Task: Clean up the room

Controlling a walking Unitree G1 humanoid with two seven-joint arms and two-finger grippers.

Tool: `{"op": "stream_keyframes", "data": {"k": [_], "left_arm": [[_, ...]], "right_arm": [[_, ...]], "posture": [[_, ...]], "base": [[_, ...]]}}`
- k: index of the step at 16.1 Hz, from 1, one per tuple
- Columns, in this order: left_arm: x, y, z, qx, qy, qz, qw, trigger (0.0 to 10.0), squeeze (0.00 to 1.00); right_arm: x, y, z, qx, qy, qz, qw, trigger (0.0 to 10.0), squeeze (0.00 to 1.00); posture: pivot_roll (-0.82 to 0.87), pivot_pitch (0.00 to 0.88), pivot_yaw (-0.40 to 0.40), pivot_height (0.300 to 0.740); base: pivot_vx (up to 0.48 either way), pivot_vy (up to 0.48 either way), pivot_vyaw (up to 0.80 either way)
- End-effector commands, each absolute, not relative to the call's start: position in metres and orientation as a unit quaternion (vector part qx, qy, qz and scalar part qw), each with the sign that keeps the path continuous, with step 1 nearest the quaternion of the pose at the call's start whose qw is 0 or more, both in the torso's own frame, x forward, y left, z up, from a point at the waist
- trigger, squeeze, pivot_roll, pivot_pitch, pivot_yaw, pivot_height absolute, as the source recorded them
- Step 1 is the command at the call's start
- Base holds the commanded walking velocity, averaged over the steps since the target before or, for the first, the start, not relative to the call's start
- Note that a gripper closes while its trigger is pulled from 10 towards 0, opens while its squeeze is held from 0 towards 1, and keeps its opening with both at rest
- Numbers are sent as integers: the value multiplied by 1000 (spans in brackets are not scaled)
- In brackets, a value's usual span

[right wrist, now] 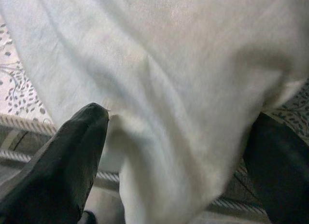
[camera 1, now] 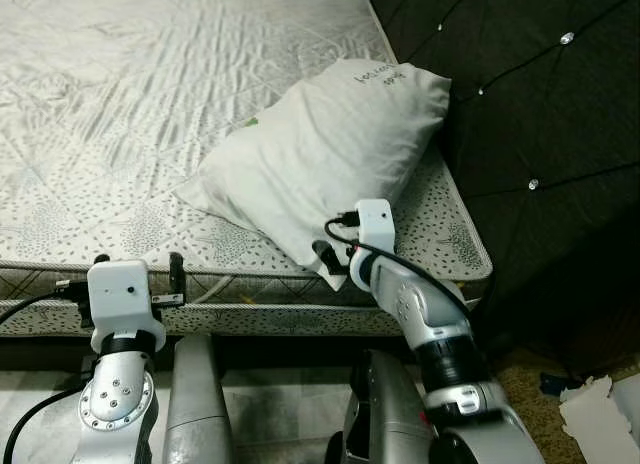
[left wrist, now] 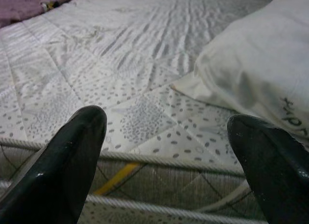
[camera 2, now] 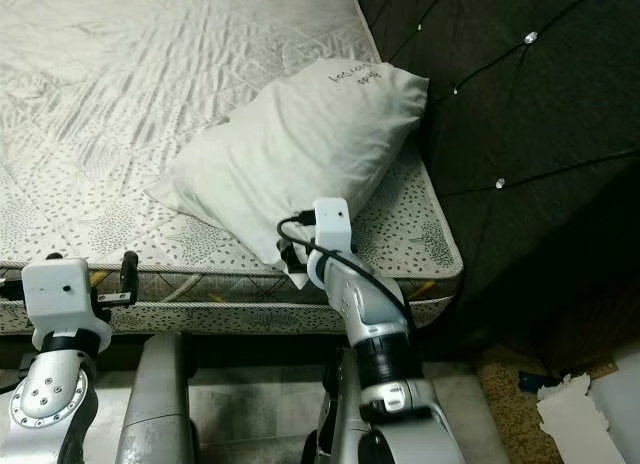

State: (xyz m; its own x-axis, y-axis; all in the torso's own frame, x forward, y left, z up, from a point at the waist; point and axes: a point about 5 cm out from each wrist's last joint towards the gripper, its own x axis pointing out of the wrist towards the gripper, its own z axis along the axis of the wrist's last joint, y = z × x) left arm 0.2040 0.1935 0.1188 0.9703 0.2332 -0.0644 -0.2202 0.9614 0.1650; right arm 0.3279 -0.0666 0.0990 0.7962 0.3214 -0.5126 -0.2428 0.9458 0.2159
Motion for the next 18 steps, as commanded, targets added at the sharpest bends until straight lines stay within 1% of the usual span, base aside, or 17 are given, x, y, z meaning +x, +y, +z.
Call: {"op": "stream_keyframes", "data": {"k": [1, 4, 5, 6, 9, 15, 18], "left_arm": [[202, 191, 122, 75, 38, 117, 990, 10000, 0], [201, 191, 123, 73, 39, 118, 990, 10000, 0], [201, 191, 123, 73, 39, 119, 989, 10000, 0], [201, 192, 123, 73, 39, 119, 989, 10000, 0], [203, 191, 123, 72, 39, 118, 990, 10000, 0], [213, 191, 123, 72, 32, 114, 990, 10000, 0], [213, 191, 120, 75, 37, 111, 990, 10000, 0]], "right_arm": [[337, -70, 102, 78, 270, 134, 950, 10000, 0], [352, -69, 110, 98, 251, 106, 957, 10000, 0], [356, -70, 114, 115, 236, 87, 961, 0, 0], [358, -69, 116, 134, 227, 77, 962, 0, 0], [358, -62, 111, 113, 235, 100, 960, 0, 0], [358, -60, 103, 123, 238, 110, 957, 0, 0], [352, -49, 94, 123, 253, 140, 949, 0, 0]], "posture": [[233, 80, -167, 547], [237, 82, -168, 547], [237, 82, -168, 547], [249, 79, -169, 547], [257, 66, -165, 547], [269, 1, -159, 547], [272, 0, -157, 547]], "base": [[0, 0, 0], [0, 0, 0], [0, 0, 0], [0, 0, 0], [0, 0, 0], [0, 0, 0], [0, 0, 0]]}}
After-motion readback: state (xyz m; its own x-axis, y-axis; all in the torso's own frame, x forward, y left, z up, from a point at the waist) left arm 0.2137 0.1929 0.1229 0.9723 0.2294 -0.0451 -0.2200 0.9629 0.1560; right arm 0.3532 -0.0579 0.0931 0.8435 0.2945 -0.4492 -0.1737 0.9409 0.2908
